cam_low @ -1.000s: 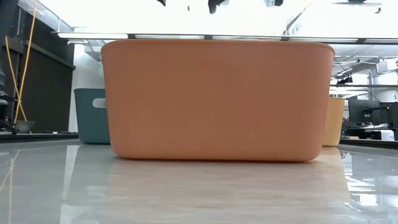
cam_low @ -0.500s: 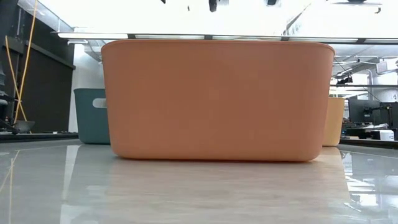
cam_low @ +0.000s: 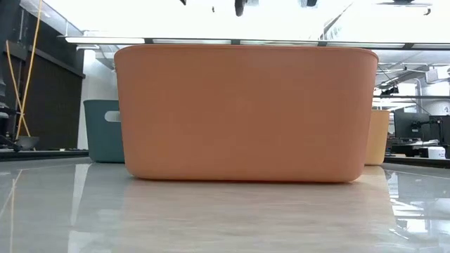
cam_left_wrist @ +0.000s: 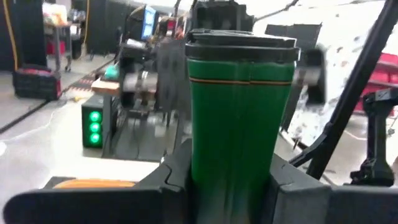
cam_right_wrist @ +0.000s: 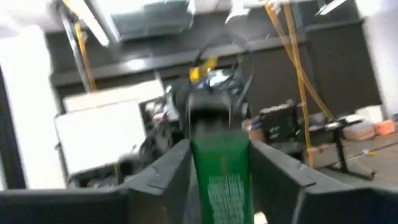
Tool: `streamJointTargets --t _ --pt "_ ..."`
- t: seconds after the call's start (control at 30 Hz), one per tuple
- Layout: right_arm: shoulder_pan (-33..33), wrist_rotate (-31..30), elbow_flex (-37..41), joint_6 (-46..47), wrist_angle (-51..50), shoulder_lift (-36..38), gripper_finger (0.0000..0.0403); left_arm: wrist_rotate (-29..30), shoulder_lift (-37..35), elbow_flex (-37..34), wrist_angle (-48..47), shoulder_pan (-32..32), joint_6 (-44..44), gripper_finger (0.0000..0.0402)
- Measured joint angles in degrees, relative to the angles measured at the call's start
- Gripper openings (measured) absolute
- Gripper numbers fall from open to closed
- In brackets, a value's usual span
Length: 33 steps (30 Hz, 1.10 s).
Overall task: Sort spices by type
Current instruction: Put the black seasoning can into the yellow bin
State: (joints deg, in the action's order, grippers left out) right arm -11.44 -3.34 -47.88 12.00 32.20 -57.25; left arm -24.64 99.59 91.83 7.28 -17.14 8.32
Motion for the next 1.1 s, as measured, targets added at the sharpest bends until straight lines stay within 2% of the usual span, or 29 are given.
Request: streamJointTargets --t 0.1,0.2,0.27,0.33,0.4,0.47,0.67,0.8,0.93,1.1 --pt "0.0 -2.5 -0.2 0.2 0.1 1.6 0.0201 0.0 0.0 -0.1 -1.8 -0.8 0.0 0.0080" --pt "0.0 -3.0 -0.2 -2.0 -3.8 3.3 0.0242 0.0 -0.7 -0.1 -5.2 -2.0 -0.4 0.0080" --pt "0.0 -3.0 -2.9 -3.4 -13.5 4.5 0.0260 0.0 -0.9 0.0 -8.8 -2.5 -2.4 0.0080" --pt "0.0 -3.0 -8.4 -5.5 -28.5 4.2 0.0271 0.8 -0.8 -0.1 -13.7 -2.6 -5.0 0.0080" --pt "0.0 -3.0 -15.0 -9.0 -44.2 1.6 0.0274 1.4 -0.6 -0.1 -18.2 -1.9 -8.6 0.0080" --pt "0.0 -2.9 -22.2 -11.6 -55.8 -2.2 0.0275 3.1 -0.6 -0.1 -22.2 -0.7 -13.6 0.0080" --pt "-1.1 1.5 -39.9 -16.0 -77.8 -13.8 0.0275 12.4 -0.6 -0.1 -30.7 2.4 -23.0 0.0080" --pt "-1.0 5.5 -47.2 -18.8 -85.5 -20.5 0.0275 17.7 -0.6 -0.1 -32.6 3.9 -24.5 0.0080" --pt "-0.8 6.7 -52.0 -21.3 -89.8 -24.7 0.0275 18.1 -0.7 -0.1 -32.7 4.2 -24.5 0.0080" --pt "-0.8 6.6 -53.2 -22.1 -91.6 -28.3 0.0275 19.1 -0.7 -0.1 -32.8 4.5 -24.0 0.0080"
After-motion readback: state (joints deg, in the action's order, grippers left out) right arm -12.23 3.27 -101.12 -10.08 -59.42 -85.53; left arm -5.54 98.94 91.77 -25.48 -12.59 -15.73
